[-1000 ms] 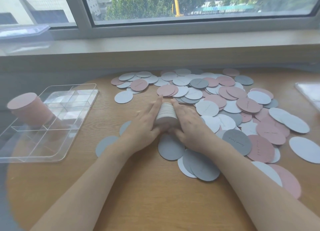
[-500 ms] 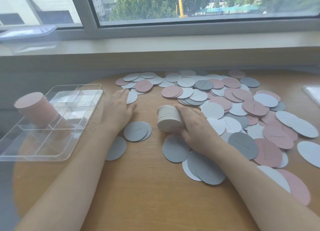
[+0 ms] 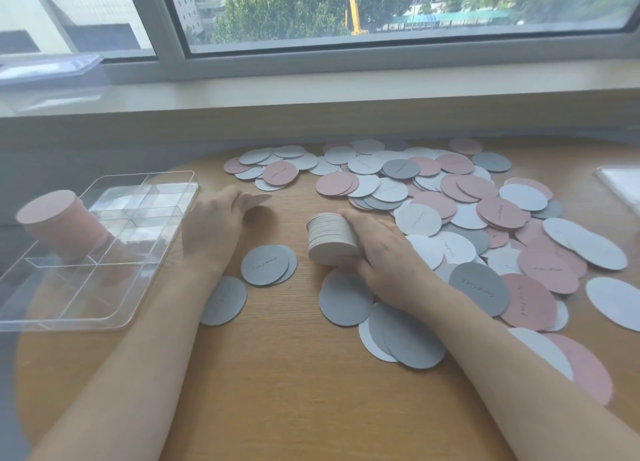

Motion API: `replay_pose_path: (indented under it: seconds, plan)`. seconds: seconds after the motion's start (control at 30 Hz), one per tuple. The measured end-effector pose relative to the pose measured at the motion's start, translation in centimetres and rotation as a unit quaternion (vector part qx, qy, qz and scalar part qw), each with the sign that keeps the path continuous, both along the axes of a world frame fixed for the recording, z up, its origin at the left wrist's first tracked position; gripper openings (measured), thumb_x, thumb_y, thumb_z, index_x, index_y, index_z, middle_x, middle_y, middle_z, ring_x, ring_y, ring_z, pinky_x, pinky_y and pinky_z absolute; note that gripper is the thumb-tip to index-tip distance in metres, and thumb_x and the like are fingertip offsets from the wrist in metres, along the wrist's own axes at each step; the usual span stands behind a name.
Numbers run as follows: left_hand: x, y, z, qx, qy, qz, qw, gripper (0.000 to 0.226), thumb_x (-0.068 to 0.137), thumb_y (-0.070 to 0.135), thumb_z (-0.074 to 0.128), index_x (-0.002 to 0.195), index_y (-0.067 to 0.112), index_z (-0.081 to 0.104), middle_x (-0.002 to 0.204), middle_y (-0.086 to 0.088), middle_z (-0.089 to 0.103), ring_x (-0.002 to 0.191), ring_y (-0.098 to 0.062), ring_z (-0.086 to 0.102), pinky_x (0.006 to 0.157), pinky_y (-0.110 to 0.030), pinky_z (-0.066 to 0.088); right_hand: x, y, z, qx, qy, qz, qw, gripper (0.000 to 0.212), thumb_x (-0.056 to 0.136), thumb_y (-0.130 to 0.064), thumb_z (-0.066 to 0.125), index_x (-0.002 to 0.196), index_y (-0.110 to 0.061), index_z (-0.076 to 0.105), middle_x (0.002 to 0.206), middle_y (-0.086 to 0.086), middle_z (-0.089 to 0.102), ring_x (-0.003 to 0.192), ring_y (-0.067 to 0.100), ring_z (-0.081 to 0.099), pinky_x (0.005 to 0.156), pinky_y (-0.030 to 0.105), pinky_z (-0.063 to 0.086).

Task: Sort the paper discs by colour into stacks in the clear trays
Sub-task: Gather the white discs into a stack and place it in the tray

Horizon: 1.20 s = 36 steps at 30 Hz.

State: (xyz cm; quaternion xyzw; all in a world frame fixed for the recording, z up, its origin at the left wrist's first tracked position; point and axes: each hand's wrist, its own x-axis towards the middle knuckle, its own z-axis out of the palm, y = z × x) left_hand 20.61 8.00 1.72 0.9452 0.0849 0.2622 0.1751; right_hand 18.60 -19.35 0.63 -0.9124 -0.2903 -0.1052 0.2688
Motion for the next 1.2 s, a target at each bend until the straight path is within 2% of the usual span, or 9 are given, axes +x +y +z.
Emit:
replay_pose_path:
  seconds: [0.1,0.2,0.3,0.43,0.53,0.63,0.83,1.03,1.2]
  plan:
    - [-0.6,-1.4,0.1,-0.087,-0.008,-0.078,0.993,0.026,0.104,0.029,0.048,0.095,0.014,0.067,0.078,-0.003,0.064,0.077,-0.025,0.057,0.068,-0.037,0.043,-0.2,0.0,0.3,-0.006,0.004,0.004,1.0,0.067,0.091,-0.015,0.063,0.151,-0.013,0.032,0.144,0.004,0.05,0.125,0.008,0.028,0.111,0.028,0.019]
    - [-1.6,-3.9,0.4,-0.154,0.018,-0.178,0.972,0.022,0.103,0.022,0.051,0.089,0.017,0.068,0.075,0.003,0.066,0.071,-0.001,0.056,0.063,-0.013,0.039,-0.3,0.1,0.3,-0.005,0.01,0.011,1.0,0.069,0.093,-0.014,0.061,0.153,-0.014,0.029,0.149,0.002,0.046,0.127,0.005,0.023,0.116,0.035,0.02]
    - [-2.0,-5.5,-0.1,-0.198,0.058,-0.236,0.95,0.023,0.103,0.023,0.052,0.087,0.02,0.068,0.078,0.006,0.068,0.069,0.0,0.055,0.068,-0.018,0.043,-0.2,0.0,0.2,-0.001,0.011,0.013,1.0,0.07,0.094,-0.015,0.061,0.154,-0.012,0.027,0.149,0.004,0.045,0.128,0.006,0.023,0.118,0.039,0.022]
    - [-2.5,-6.3,0.0,-0.238,0.123,-0.293,0.918,0.044,0.101,0.053,0.037,0.101,0.025,0.07,0.092,0.012,0.07,0.087,0.004,0.061,0.079,-0.025,0.043,0.0,-0.1,-0.1,0.001,0.011,0.005,1.0,0.071,0.094,-0.026,0.06,0.154,-0.009,0.027,0.148,0.007,0.046,0.132,0.012,0.027,0.117,0.044,0.025]
    - [-3.5,-6.4,-0.2,-0.24,0.193,-0.348,0.886,0.084,0.085,0.085,0.026,0.142,0.028,0.049,0.126,0.012,0.059,0.115,0.006,0.051,0.094,-0.012,0.038,0.1,0.0,-0.3,-0.01,-0.011,-0.002,1.0,0.07,0.09,-0.036,0.051,0.151,-0.006,0.033,0.144,0.01,0.051,0.132,0.02,0.038,0.115,0.045,0.028]
    - [-4.2,-6.7,-0.9,-0.184,0.237,-0.323,0.897,0.102,0.077,0.081,0.047,0.158,0.037,0.004,0.154,0.018,0.026,0.139,0.002,0.028,0.106,-0.006,0.022,0.2,0.1,-0.7,-0.039,-0.016,-0.009,0.999,0.068,0.09,-0.033,0.046,0.151,-0.006,0.032,0.145,0.011,0.049,0.135,0.027,0.043,0.116,0.046,0.026]
    - [-4.1,-7.3,-1.1,-0.062,0.192,-0.301,0.932,0.101,0.093,0.03,0.067,0.158,0.025,-0.01,0.159,0.0,0.033,0.141,-0.024,0.035,0.109,-0.026,0.025,0.5,0.3,-1.2,-0.093,-0.026,-0.023,0.995,0.071,0.095,-0.029,0.057,0.153,-0.004,0.025,0.146,0.013,0.046,0.134,0.03,0.042,0.117,0.048,0.023]
    - [-4.2,-7.7,-1.0,-0.111,0.163,-0.327,0.924,0.091,0.096,0.035,0.063,0.156,0.036,-0.004,0.151,0.023,0.018,0.138,0.004,0.022,0.112,-0.019,0.02,0.3,0.3,-0.7,-0.131,-0.012,-0.036,0.991,0.071,0.097,-0.026,0.049,0.156,-0.009,0.014,0.153,0.008,0.035,0.141,0.028,0.032,0.12,0.051,0.012]
    - [-3.7,-7.7,-1.3,-0.105,0.148,-0.331,0.926,0.076,0.089,0.068,0.036,0.152,0.048,-0.001,0.151,0.029,0.018,0.136,0.012,0.018,0.114,-0.023,0.018,0.4,0.3,-0.6,-0.142,-0.01,-0.047,0.989,0.072,0.095,-0.024,0.049,0.156,-0.008,0.015,0.151,0.009,0.037,0.137,0.03,0.035,0.12,0.054,0.012]
